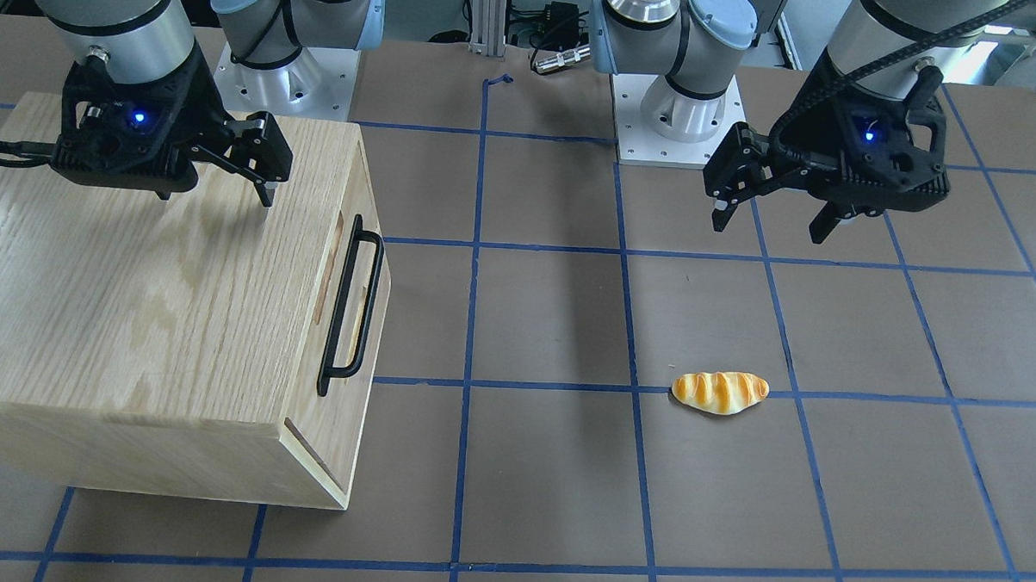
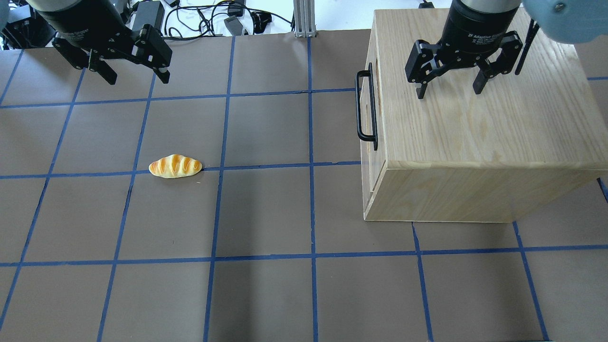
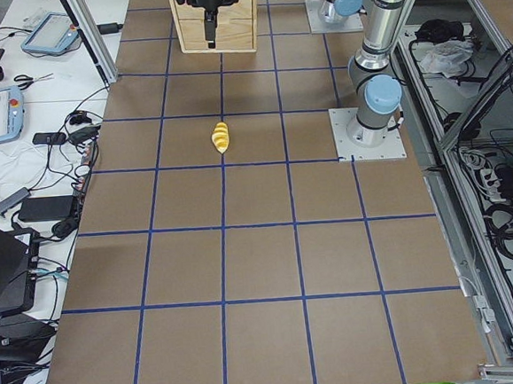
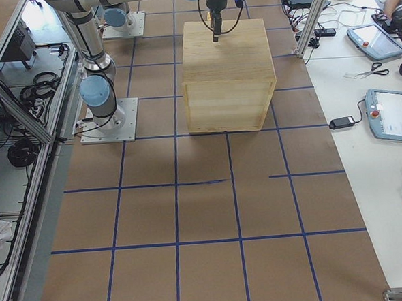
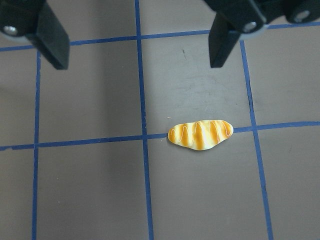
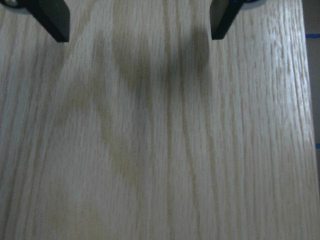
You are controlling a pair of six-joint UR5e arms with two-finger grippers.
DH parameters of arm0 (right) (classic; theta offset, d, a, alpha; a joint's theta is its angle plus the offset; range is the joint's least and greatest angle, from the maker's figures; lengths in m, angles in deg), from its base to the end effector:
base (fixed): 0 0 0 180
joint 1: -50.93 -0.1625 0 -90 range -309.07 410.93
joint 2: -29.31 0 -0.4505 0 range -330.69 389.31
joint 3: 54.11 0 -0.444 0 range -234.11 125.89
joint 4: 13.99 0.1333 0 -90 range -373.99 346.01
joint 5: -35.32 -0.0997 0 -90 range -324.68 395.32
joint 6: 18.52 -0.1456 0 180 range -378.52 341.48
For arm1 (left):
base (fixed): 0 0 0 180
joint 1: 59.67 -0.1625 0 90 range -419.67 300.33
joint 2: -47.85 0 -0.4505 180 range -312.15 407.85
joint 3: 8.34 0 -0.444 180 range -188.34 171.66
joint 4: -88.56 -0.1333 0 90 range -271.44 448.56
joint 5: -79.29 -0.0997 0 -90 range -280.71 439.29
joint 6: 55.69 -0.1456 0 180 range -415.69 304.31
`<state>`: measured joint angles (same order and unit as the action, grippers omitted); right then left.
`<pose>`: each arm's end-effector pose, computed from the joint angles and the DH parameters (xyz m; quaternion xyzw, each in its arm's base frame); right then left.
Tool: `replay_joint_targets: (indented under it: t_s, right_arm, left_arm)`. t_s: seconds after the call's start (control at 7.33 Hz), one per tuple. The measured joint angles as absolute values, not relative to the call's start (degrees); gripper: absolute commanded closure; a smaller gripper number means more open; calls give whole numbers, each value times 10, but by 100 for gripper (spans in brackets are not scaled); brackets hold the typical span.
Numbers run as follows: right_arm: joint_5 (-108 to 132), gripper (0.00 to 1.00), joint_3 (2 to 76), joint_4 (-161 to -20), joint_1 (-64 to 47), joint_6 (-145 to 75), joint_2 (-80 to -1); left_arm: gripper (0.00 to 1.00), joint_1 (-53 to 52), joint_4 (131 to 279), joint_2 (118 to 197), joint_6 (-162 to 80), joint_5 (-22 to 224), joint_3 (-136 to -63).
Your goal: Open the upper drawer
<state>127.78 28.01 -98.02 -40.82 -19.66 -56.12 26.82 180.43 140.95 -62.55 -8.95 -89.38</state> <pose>0.1445 -0.5678 0.4873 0.0058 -0.9995 -0.0227 0.0220 -0.1023 -0.5830 0.5194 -0.0297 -0.9988 0.0361 0.0121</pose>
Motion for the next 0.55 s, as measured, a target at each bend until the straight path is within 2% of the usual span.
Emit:
replay_joint_targets:
  t_s: [0.55]
  right_arm:
    - [1278, 0, 280, -980, -408, -197, -561]
  left_arm:
    - [0, 268, 1805, 1406, -624, -88, -897]
